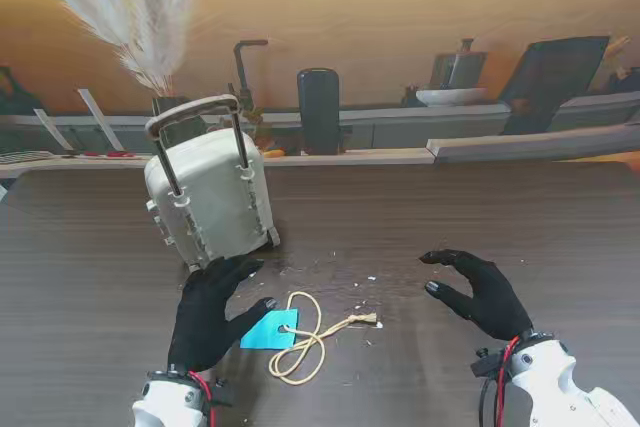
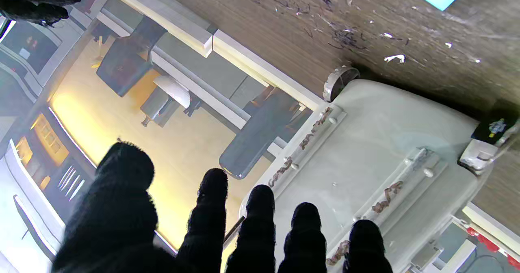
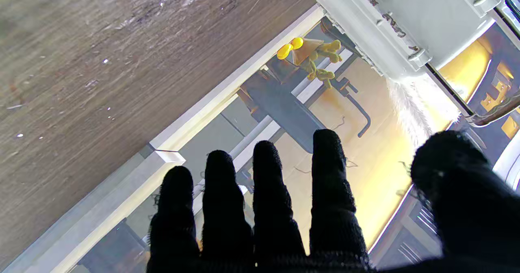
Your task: Attach a luggage tag to a suitcase
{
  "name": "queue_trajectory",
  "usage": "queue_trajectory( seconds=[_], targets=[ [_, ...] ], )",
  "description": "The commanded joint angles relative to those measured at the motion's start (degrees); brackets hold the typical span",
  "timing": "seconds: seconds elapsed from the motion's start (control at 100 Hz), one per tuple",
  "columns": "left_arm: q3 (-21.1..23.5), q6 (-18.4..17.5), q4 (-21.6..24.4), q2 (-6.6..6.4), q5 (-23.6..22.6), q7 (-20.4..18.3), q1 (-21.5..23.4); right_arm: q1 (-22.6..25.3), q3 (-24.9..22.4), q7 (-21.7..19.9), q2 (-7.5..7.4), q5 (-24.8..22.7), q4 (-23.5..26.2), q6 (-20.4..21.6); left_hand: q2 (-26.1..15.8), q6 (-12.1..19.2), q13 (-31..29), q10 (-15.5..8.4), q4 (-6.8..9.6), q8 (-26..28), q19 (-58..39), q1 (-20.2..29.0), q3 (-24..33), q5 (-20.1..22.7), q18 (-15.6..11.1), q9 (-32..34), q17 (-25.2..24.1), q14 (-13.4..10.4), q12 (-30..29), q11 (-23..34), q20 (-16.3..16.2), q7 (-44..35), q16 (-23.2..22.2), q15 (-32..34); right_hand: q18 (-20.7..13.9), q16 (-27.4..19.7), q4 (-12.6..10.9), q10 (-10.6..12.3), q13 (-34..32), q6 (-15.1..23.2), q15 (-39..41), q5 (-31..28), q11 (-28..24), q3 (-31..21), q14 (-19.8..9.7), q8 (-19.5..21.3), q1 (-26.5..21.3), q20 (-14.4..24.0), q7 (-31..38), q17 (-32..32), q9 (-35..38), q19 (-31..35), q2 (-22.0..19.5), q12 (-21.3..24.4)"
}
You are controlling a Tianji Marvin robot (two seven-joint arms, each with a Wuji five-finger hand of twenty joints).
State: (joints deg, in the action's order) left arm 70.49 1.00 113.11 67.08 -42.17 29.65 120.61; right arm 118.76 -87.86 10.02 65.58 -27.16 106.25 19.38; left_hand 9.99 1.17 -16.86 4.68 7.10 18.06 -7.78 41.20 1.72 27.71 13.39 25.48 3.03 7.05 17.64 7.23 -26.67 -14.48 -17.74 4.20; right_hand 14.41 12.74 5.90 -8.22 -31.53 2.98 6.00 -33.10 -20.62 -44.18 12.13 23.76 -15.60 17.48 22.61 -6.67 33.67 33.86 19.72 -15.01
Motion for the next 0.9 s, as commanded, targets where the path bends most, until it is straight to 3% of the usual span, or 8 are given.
queue_trajectory(
  seconds=[0.0, 0.57, 0.74, 0.89],
  targets=[
    [0.0, 0.0, 0.3, 0.07, -0.3, -0.6, -0.1, -0.2, 0.2, -0.7, -0.05, 0.0, 0.0, -0.1, -0.6, 1.1, 0.5, -1.2, 0.11, -1.4, 0.3, -0.6, 1.2, -0.1, -0.1, -0.2, -0.5, -1.4, -1.0, -0.5, 0.9, -0.2, 1.4, 0.1, -2.4, -0.2, -0.1, 0.7, 0.2, -0.1, -0.4, -0.2, 0.4, 0.9, -0.9, -1.2, 0.2, -0.2, -0.2, -0.2, 0.0, 0.2, 0.2, 0.4],
    [-0.8, -0.7, 2.6, 0.23, -0.5, 0.6, 0.1, -0.9, 0.9, -2.1, -0.28, 0.9, -0.4, -0.2, -0.5, 1.0, 0.4, -0.9, 0.09, -1.4, 0.2, -0.4, 1.2, 0.2, 0.1, 0.3, -0.4, -1.1, -1.0, -0.3, 0.9, -0.2, 1.4, 0.1, -2.5, -0.2, -0.1, 0.6, 0.1, -0.2, -0.4, -0.3, 0.4, 0.9, -0.8, -1.2, 0.1, -0.2, -0.2, -0.2, 0.4, 0.2, 0.2, 0.3],
    [-0.3, -1.2, 8.0, -0.44, -4.6, -0.6, -0.9, -0.3, 0.8, -2.3, -0.32, 1.2, -0.1, 0.7, -0.3, 1.0, 0.2, -0.9, 0.09, -1.4, 0.1, -0.2, 1.2, 0.3, 0.1, 0.6, -0.3, -1.0, -1.0, -0.5, 0.9, -0.1, 1.5, 0.0, -2.5, -0.2, -0.1, 0.5, 0.0, -0.3, -0.3, -0.4, 0.4, 0.8, -0.7, -1.2, 0.0, -0.2, -0.2, -0.3, 0.5, 0.2, 0.1, 0.3],
    [0.8, 0.9, 14.5, -1.37, -9.4, -4.8, -3.5, 0.4, 0.6, -2.4, -0.34, 1.3, 0.6, 1.9, 0.4, 1.2, 0.3, -1.2, 0.31, -1.4, 0.2, 0.7, 1.5, 0.2, 0.2, 0.6, -0.4, -1.2, -1.0, -0.6, 0.9, 0.0, 1.5, -0.1, -2.5, -0.2, -0.1, 0.5, -0.1, -0.2, -0.3, -0.4, 0.4, 0.9, -0.8, -1.2, 0.0, -0.2, -0.2, -0.3, 0.7, 0.3, 0.1, 0.3]
  ],
)
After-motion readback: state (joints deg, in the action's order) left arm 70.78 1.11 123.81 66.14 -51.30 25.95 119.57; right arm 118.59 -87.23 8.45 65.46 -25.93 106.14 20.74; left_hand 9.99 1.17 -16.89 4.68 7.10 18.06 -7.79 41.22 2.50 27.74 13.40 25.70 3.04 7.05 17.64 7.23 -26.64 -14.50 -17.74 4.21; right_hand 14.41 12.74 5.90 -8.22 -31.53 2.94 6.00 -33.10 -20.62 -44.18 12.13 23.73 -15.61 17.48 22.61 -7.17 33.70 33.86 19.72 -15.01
